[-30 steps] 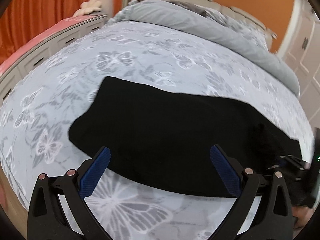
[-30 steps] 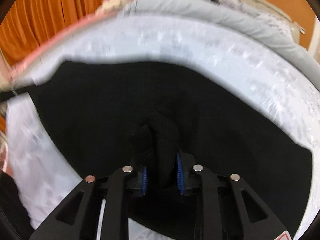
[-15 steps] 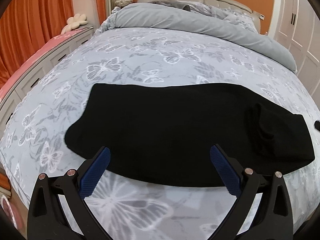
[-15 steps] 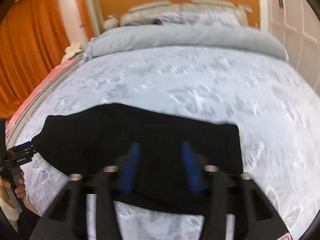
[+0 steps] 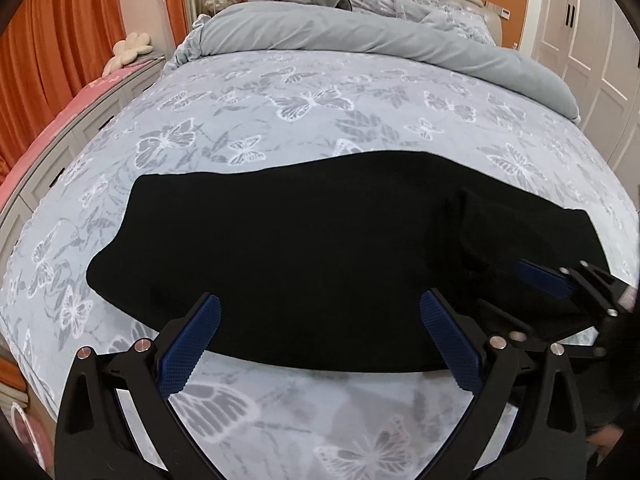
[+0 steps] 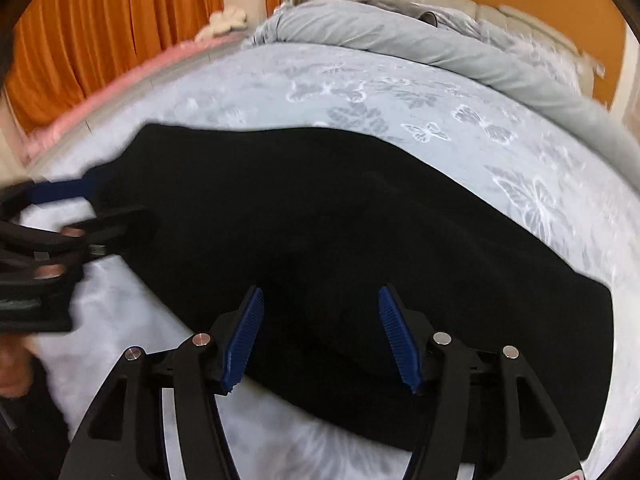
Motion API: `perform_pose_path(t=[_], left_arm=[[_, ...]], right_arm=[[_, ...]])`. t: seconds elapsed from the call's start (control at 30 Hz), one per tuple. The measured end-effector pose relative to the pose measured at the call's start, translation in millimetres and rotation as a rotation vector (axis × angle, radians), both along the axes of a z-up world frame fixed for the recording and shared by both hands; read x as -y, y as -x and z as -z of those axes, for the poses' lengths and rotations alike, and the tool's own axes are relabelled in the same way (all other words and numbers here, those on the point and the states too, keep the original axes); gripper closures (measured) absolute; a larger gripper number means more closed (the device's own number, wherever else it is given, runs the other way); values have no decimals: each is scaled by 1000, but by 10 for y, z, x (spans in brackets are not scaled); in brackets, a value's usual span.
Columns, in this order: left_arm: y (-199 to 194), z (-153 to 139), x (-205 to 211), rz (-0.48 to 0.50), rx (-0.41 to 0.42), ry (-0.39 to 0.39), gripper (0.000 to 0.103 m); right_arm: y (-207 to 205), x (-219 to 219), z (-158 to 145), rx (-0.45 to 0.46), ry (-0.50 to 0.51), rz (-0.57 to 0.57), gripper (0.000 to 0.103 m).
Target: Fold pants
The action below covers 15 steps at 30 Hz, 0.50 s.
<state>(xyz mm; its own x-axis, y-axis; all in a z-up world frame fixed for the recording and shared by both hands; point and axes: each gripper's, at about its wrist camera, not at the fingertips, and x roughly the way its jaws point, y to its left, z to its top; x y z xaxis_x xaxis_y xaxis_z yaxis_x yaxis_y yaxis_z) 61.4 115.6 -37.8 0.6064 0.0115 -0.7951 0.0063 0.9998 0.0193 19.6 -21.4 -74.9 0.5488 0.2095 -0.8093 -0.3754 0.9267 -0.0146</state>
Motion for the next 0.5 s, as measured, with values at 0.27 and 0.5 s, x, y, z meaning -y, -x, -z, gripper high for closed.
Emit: perform_pose_path(t=[0.27,0.5], left_arm=[[-11,78,-260,-25,-31,-2,5],[-26,172,-407,-50,-59,-25,5]], right_arm=[[-138,-125,-91,-6,-64,29,82],[-77,-72,-138,-51,-144,1,52]])
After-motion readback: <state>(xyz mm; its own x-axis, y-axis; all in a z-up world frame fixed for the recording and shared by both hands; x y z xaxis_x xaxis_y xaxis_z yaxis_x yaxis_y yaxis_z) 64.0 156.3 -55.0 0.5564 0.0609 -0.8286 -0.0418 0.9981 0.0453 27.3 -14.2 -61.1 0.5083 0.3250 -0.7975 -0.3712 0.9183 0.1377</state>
